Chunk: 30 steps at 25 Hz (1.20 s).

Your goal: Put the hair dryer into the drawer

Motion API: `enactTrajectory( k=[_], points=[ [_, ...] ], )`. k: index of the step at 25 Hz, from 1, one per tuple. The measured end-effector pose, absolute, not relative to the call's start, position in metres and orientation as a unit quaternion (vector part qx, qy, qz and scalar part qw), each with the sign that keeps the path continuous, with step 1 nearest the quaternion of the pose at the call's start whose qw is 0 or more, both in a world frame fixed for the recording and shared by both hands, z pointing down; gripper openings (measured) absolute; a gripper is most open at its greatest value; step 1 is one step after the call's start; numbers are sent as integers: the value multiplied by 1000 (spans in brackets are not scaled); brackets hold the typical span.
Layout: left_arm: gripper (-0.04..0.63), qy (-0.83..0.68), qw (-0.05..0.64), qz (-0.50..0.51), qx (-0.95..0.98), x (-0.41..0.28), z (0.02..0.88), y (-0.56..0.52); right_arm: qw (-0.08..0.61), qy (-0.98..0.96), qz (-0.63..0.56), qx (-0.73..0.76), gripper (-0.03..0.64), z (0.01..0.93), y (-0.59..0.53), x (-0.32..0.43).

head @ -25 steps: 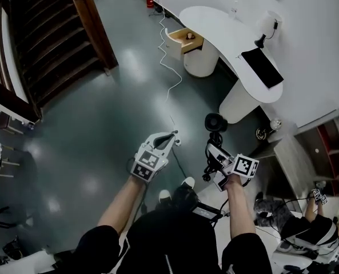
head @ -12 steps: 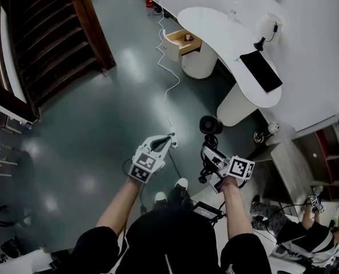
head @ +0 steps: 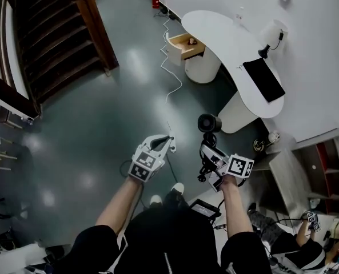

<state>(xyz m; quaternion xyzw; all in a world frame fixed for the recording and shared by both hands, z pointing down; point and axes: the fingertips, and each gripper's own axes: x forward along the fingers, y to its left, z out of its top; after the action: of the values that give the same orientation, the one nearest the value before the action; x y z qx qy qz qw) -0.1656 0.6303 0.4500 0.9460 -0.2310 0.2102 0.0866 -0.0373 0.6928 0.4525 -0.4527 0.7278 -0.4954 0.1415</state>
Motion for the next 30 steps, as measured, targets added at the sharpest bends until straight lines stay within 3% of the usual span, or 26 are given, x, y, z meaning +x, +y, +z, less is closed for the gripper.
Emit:
enactTrajectory(
  k=[17, 30],
  points=[
    [18, -267, 85, 211, 936, -143, 445, 600, 116, 747, -506, -416, 198, 463, 652, -23],
    [18, -252, 90, 205, 941, -123, 451, 499, 108, 747, -504, -420, 198, 463, 551, -19]
  ],
)
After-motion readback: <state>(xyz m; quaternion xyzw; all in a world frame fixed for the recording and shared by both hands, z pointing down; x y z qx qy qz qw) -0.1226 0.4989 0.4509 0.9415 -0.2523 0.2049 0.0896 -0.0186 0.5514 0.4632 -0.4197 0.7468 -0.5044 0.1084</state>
